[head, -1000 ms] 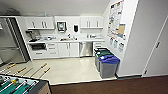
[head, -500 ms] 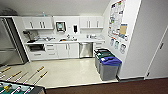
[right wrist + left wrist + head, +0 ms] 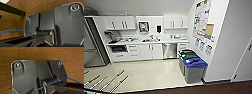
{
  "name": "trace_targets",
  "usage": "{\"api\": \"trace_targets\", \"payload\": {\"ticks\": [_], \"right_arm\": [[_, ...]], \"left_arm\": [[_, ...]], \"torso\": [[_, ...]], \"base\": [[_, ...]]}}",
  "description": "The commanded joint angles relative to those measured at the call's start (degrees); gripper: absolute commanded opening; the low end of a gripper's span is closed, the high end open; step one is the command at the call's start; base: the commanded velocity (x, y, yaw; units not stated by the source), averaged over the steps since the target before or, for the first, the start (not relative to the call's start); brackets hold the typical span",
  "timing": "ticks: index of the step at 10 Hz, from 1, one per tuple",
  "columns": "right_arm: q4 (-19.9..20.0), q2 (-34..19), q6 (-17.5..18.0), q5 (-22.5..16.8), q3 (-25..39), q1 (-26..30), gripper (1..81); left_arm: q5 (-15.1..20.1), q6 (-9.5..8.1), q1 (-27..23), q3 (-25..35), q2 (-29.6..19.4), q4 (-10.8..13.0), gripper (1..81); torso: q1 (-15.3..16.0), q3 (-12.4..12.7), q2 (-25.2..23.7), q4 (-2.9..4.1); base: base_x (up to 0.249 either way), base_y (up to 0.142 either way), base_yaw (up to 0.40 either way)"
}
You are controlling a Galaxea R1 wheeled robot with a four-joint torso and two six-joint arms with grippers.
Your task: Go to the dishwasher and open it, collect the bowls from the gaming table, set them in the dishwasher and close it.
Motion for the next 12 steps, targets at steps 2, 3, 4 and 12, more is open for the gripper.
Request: {"api": "trace_targets", "payload": {"ticks": [2,3,4,12], "right_arm": [[0.17,-0.16,-0.17,-2.93,0.87,2.57,81.1],[0.17,-0.16,-0.17,-2.93,0.87,2.57,81.1],[0.17,-0.16,-0.17,-2.93,0.70,2.49,81.1],[0.17,-0.33,-0.17,-3.02,0.61,2.67,81.1]], "left_arm": [[2.89,0.19,-3.17,0.77,-0.61,-0.59,81.1],[2.81,0.19,-3.17,0.77,-0.52,-0.59,81.1],[2.81,0.19,-3.17,0.77,-0.52,-0.51,81.1],[2.63,0.28,-3.17,0.77,-0.34,-0.51,81.1]], "torso": [[0.00,0.00,0.00,0.00],[0.02,0.00,0.00,0.00],[0.00,0.00,0.00,0.00],[0.00,0.00,0.00,0.00]], "base": [[0.182,0.000,0.000],[0.182,0.000,0.000],[0.182,0.000,0.000],[0.182,0.000,0.000]]}}
